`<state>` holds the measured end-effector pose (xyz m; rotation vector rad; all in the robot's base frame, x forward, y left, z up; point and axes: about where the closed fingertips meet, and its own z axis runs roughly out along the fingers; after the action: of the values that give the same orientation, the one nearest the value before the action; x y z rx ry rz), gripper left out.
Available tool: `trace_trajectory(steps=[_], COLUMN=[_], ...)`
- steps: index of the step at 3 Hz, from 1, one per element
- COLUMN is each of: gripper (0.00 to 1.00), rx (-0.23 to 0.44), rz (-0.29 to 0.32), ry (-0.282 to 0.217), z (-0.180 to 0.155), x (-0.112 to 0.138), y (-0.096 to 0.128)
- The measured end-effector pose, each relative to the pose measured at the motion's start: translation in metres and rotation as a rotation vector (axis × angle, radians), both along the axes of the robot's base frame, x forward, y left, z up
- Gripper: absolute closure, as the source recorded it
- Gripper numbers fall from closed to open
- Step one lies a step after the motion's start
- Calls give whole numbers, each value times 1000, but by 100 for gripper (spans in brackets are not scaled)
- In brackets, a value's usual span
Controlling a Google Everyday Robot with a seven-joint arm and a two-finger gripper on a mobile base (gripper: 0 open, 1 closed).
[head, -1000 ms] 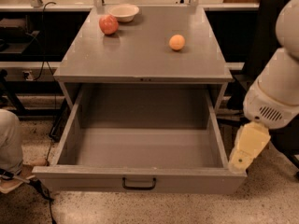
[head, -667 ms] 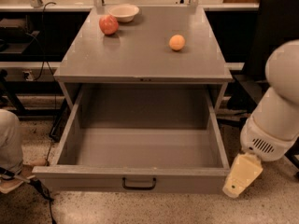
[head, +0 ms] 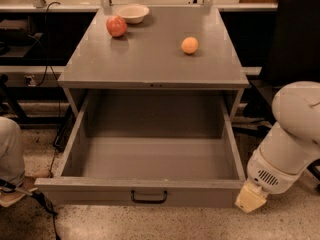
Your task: Close top drawer
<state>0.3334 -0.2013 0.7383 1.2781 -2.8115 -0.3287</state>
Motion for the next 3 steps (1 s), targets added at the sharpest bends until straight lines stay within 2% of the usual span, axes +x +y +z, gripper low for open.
trace_trajectory(steps=[1,2,3], gripper=[92,100,100], rx=[25,48,43], rz=[15,15,-18], ry=[-24,-81,-151], z=[-31,-61,-77], x=[2,15,33], y=[6,9,8])
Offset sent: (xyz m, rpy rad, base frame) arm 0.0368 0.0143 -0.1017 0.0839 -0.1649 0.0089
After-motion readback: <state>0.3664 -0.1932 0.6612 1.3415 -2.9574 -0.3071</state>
